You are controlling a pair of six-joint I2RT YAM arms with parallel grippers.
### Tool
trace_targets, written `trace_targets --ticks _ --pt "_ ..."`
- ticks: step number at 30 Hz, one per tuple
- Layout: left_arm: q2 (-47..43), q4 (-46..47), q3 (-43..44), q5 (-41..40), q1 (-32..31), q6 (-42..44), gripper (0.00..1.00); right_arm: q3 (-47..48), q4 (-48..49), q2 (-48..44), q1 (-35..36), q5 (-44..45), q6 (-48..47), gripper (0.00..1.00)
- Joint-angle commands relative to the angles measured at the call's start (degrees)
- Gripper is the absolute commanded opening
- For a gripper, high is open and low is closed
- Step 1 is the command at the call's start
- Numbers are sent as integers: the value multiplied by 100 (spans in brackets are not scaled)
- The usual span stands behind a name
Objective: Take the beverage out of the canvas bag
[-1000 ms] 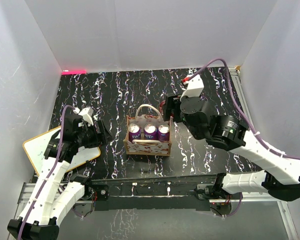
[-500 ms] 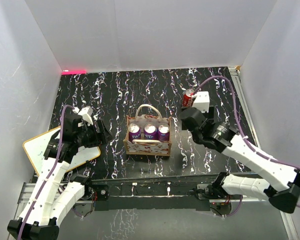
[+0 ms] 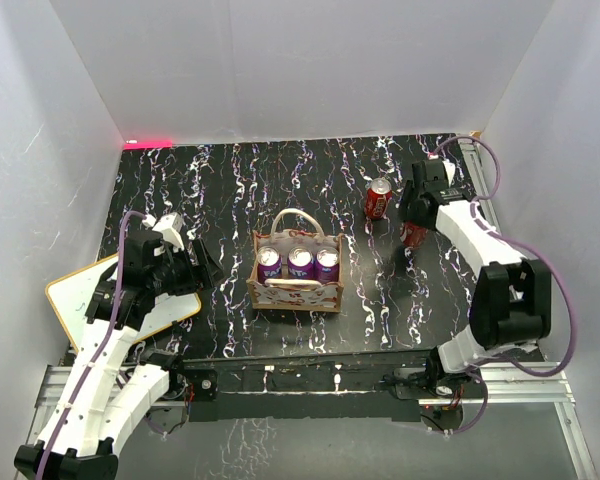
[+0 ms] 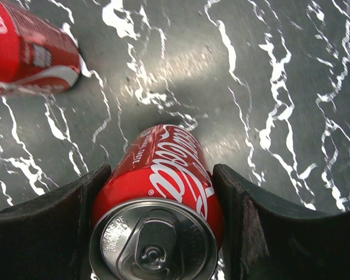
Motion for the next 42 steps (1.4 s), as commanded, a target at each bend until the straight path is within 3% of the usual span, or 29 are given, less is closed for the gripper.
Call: trace_targets --ticks 1,11,20,23,35,42 --pt "-61 47 39 -31 -12 -29 73 772 1133 303 -177 -530 -267 7" --pt "-90 47 32 -74 2 -29 73 2048 859 1725 -557 -692 -574 7" --pt "-127 38 20 -42 8 1 73 2557 757 2323 -560 -1037 -814 8" --pt "-106 34 21 -40 8 1 73 2548 757 2383 -558 -1063 -816 12" --pt "-43 31 24 -23 9 1 72 2463 754 2407 -555 -1126 -831 67" --pt "-95 38 25 -29 14 1 73 2394 675 2120 -557 -907 -837 91"
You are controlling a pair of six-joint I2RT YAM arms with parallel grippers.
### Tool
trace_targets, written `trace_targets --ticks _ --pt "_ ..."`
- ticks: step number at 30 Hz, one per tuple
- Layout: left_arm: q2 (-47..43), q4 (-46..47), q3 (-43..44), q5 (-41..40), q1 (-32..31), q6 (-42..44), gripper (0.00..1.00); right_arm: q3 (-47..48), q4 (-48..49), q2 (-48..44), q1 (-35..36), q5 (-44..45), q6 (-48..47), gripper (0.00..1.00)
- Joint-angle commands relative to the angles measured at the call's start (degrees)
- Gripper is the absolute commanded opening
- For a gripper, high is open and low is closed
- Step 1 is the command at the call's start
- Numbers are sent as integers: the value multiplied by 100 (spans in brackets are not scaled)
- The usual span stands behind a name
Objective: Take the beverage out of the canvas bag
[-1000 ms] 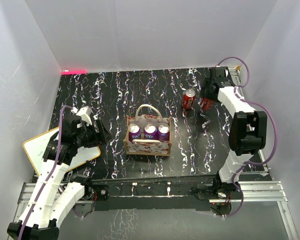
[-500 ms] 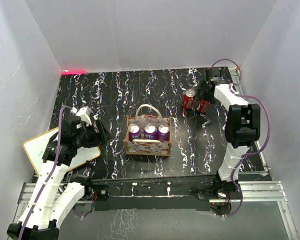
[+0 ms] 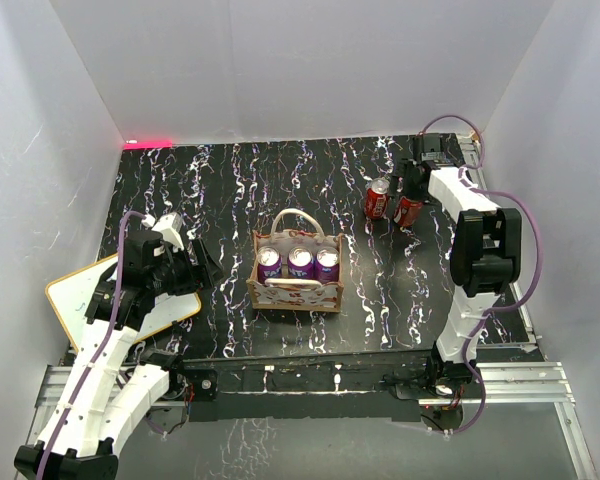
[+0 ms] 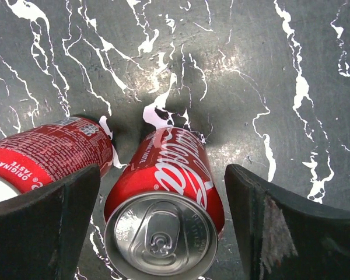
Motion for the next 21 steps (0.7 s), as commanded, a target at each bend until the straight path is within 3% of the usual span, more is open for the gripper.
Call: trace_targets --ticks 1,8,15,21 --pt "-56 25 25 -4 13 18 73 194 305 -481 -5 238 -38 94" --pt "-73 25 24 14 12 27 73 -768 471 -1565 0 71 321 97" --pt "-31 36 9 68 14 43 73 -3220 1618 -3409 0 -1461 463 98" --pt "24 42 10 72 8 43 73 -4110 1713 -4305 1 -2587 370 98"
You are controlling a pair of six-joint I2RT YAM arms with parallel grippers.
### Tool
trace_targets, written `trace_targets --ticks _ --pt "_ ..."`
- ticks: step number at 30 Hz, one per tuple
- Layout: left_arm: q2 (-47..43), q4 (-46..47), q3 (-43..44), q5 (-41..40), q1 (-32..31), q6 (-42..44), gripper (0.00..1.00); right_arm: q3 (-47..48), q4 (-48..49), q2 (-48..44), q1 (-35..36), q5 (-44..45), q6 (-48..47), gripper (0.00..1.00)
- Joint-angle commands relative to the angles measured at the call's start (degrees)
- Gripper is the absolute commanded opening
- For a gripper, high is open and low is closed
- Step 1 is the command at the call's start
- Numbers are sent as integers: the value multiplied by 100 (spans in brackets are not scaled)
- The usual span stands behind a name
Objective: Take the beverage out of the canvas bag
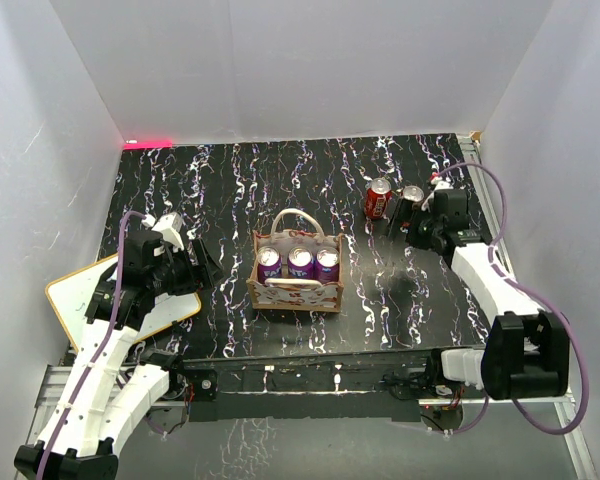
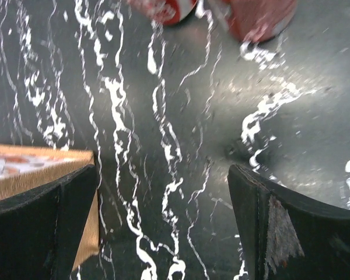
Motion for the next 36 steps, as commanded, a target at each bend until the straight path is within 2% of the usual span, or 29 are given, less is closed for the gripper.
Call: trace_targets --ticks 1,7,11,15,18,21,24,30,36 --pt "38 40 13 64 11 42 73 -272 522 -523 0 -1105 -19 98" --pt "69 30 9 51 6 35 72 197 544 -744 65 -2225 -8 98" --pt "73 23 13 37 6 34 72 716 432 -588 669 -2548 70 98" --pt "64 23 11 29 12 25 72 1265 127 -490 1988 -1761 -148 96" --pt "86 21 14 30 7 25 72 1600 -91 -317 2964 -875 -314 87" --pt "99 15 13 35 6 32 72 1884 -388 33 3571 -61 -391 79" --pt "71 6 24 33 11 34 72 2162 -721 476 4110 740 -516 77" --pt "44 -3 15 6 7 25 72 2670 -1176 1259 4846 1789 -650 77" --pt "46 2 15 -2 7 25 72 2908 -1390 1651 5114 2432 -731 77"
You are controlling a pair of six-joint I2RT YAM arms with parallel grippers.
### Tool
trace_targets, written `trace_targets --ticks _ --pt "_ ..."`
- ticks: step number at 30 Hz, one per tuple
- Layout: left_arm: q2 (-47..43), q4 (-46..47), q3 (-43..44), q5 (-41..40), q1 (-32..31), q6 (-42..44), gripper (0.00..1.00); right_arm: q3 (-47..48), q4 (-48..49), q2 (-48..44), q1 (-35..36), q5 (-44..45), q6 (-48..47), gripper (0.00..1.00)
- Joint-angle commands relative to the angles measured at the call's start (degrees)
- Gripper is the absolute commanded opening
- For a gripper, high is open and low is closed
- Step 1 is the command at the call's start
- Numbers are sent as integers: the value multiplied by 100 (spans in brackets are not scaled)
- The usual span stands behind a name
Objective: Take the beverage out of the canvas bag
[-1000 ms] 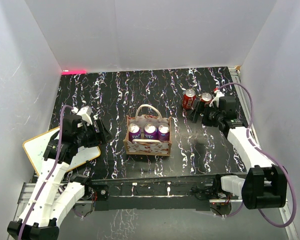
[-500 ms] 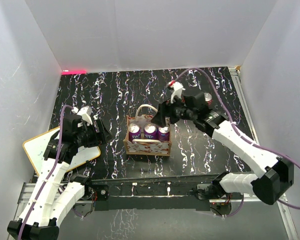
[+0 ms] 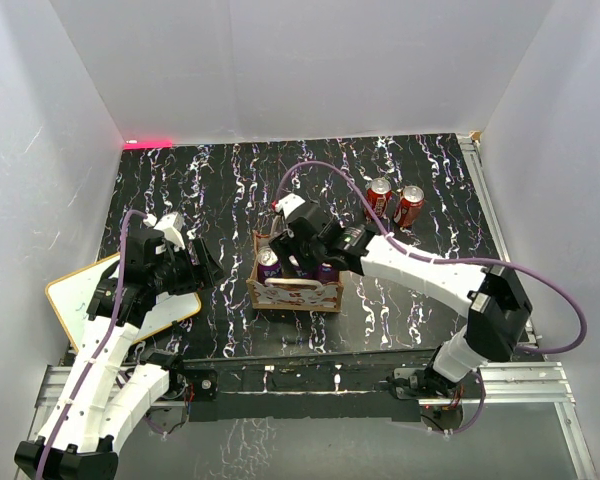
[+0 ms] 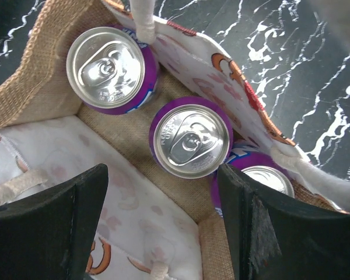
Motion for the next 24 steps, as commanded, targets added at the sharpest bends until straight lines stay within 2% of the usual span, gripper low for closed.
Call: trace_targets --ticks 1,8,15,24 --pt "-58 4 17 1 6 29 72 472 -76 79 96 888 -178 78" --pt "-32 13 16 2 8 25 72 628 -158 429 112 1207 -368 81" --pt "-23 14 16 2 7 26 72 746 -62 618 110 1052 -522 83" --pt "3 14 12 10 8 34 72 760 -15 920 108 1160 -587 91"
